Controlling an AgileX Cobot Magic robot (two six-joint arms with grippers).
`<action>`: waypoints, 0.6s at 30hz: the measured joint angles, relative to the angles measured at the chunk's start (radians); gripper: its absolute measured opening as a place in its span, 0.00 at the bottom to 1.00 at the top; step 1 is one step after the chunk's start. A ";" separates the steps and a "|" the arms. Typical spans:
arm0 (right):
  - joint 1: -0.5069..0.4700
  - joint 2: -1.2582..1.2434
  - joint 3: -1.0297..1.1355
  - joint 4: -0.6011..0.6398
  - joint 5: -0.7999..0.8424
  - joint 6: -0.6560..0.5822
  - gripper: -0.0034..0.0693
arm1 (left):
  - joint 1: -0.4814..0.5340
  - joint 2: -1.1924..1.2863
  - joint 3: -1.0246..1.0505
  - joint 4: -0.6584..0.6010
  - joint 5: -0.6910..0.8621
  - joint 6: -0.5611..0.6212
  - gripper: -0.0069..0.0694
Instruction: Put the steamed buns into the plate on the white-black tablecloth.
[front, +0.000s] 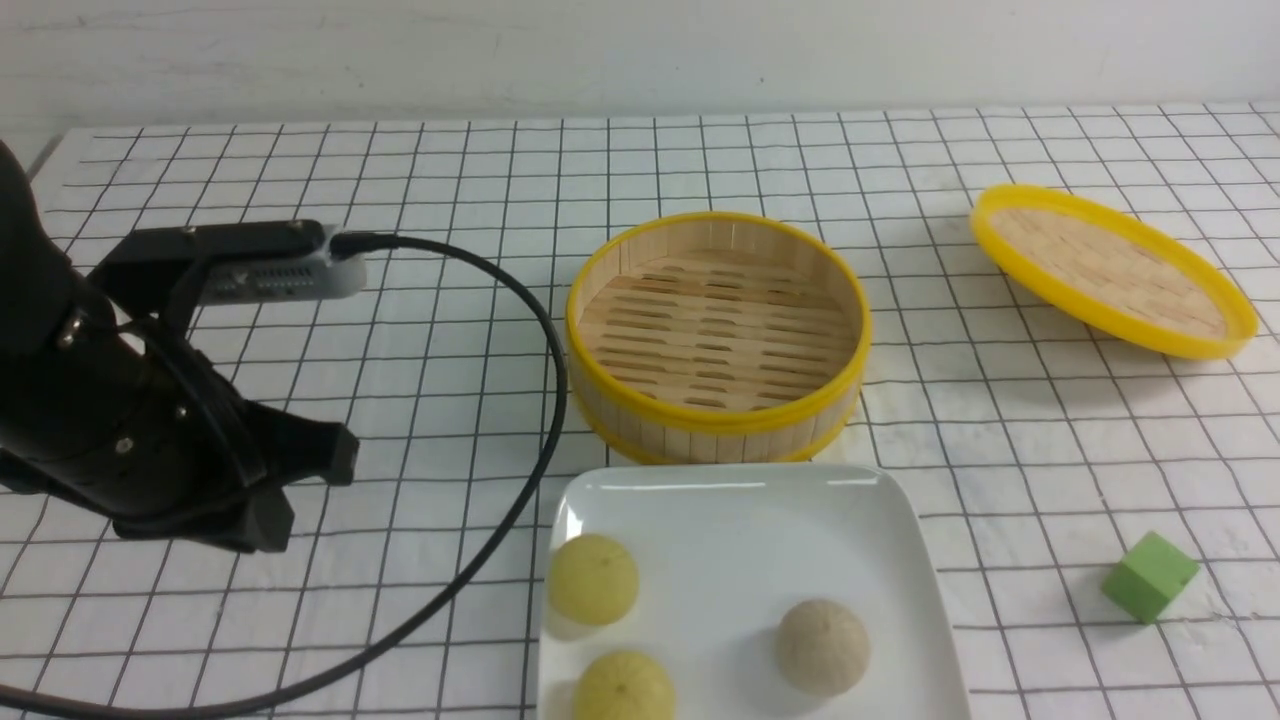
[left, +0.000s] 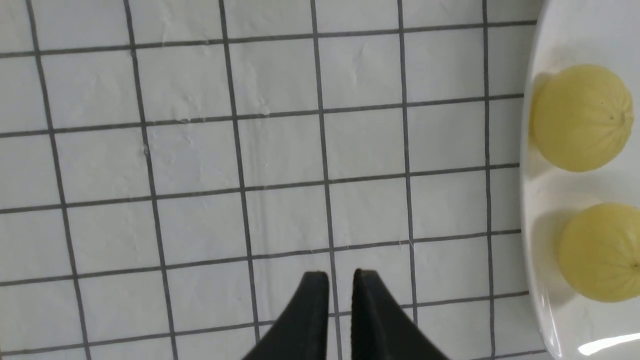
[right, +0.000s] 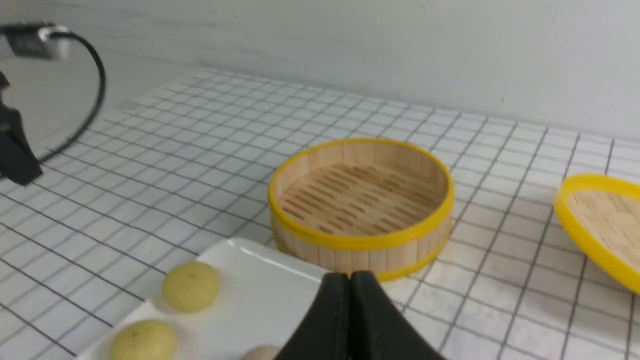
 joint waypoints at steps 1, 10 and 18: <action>-0.032 -0.025 0.047 -0.007 -0.005 0.000 0.05 | 0.000 0.000 0.000 0.000 -0.006 0.000 0.22; -0.322 -0.226 0.374 -0.093 -0.023 0.000 0.06 | 0.000 0.000 0.000 0.000 -0.015 0.000 0.23; -0.404 -0.272 0.471 -0.200 -0.045 0.000 0.07 | 0.000 -0.009 0.000 0.000 0.013 0.000 0.23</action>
